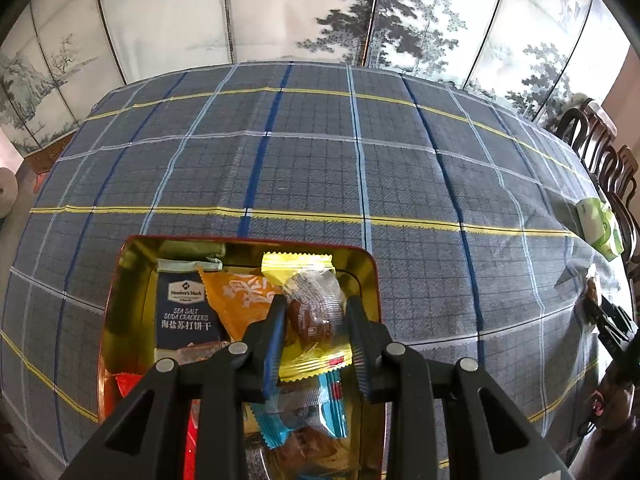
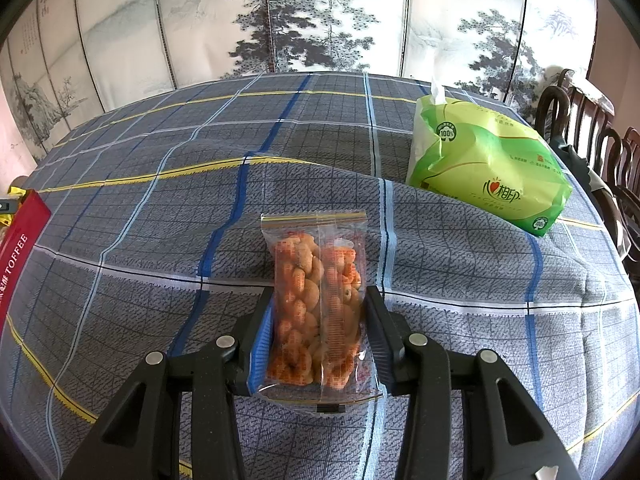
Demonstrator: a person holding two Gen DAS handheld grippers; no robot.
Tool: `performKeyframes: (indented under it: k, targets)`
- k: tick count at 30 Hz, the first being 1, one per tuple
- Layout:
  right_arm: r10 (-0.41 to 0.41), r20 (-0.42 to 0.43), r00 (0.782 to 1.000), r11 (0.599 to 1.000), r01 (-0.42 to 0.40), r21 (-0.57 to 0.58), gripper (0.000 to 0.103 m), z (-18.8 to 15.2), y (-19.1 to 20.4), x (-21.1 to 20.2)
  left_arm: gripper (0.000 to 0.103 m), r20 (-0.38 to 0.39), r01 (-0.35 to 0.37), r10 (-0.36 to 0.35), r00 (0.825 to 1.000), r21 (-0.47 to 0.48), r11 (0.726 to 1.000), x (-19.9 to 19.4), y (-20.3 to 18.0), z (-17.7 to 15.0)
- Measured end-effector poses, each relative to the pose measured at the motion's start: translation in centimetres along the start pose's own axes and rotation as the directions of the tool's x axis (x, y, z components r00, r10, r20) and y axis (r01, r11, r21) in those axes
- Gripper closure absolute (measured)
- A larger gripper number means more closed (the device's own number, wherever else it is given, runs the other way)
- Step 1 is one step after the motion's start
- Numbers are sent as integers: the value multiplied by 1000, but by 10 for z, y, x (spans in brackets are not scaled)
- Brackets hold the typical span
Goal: Organize snacks
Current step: 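Carry the yellow-wrapped snack into the gold tin and open the left tool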
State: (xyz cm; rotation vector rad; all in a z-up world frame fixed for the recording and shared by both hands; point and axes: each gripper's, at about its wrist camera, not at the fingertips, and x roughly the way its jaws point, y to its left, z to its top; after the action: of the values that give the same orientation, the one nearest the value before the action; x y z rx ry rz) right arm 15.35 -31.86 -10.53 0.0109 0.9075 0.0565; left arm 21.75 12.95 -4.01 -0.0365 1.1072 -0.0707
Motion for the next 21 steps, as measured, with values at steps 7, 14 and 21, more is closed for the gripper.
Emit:
performKeyframes:
  k: [7,14,21]
  targets:
    - [0,0,1000,1000,0,0,61,0,0,0,73,-12,-5,5,1000,-1,1000,5,0,-2]
    - [-1,0,1000,1000,1,0,61,0,0,0,71,-21,-1,1,1000,3,1000,6,-1,-4]
    - [-1,0,1000,1000,1,0,61,0,0,0,70,-29,-7,7,1000,8,1000,9,-4,-7]
